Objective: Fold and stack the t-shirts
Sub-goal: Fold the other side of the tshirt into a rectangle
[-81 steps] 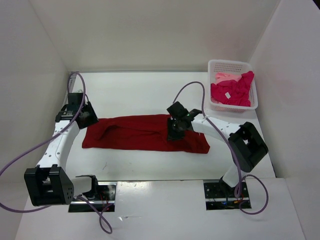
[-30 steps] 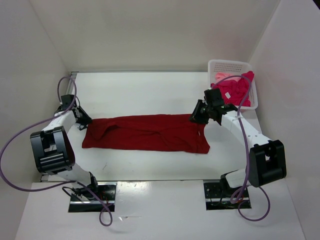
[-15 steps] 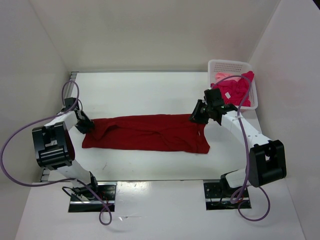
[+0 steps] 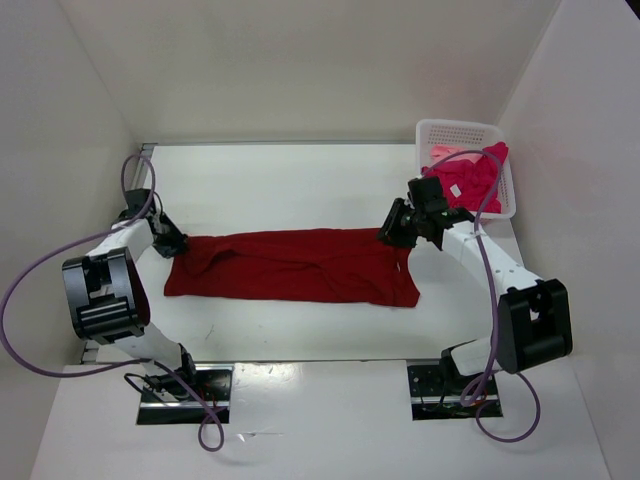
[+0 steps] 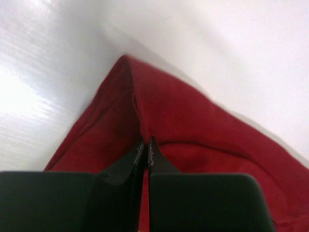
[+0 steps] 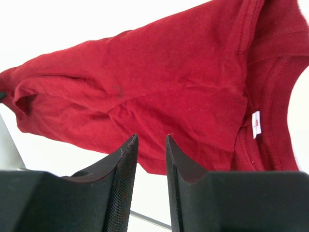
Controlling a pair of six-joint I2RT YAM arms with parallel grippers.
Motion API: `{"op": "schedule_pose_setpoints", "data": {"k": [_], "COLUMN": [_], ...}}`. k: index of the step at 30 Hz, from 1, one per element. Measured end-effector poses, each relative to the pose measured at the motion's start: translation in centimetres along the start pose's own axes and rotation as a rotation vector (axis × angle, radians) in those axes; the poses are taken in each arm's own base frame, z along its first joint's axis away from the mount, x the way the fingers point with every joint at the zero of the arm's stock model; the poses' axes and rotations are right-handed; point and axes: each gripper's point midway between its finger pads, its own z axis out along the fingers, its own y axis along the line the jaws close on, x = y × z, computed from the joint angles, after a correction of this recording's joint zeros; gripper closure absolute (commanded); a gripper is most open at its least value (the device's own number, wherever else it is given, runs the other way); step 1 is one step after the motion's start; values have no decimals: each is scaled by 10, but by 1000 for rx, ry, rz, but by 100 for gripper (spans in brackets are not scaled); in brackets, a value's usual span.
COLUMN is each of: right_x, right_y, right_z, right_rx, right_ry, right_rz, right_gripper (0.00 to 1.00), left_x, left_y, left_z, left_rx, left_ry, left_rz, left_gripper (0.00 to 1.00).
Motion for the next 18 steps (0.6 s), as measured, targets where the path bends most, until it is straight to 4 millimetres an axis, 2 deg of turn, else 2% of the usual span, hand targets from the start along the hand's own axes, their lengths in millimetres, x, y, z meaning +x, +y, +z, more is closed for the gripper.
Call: {"op": "schedule_pose_setpoints", "data": {"k": [4,9,13,16,18], "right_x": [-5,-14,-21,-26,-26], "right_y": [-14,-27,-37,-51,-61], "right_z": [7,8,12,22,30], "right_rx": [39,65,91,120,142], "right_ry": [0,-15,-29,-28,-18], "right_rz": [30,61,81,109,126], "right_gripper": [59,56,52,49,48], "left_x": [-19,-32,-46,-62,-71], "left_y": [-16,-17,-18,-22,-24], "left_z": [-8,-12,-7,0,10], "left_rx": [47,62,61,64,64], "left_ry": [-37,-59,-68,-85,-96], "left_rz": [-3,-19,-33,-30,-26], "left_gripper": [96,96,96,96,92]}}
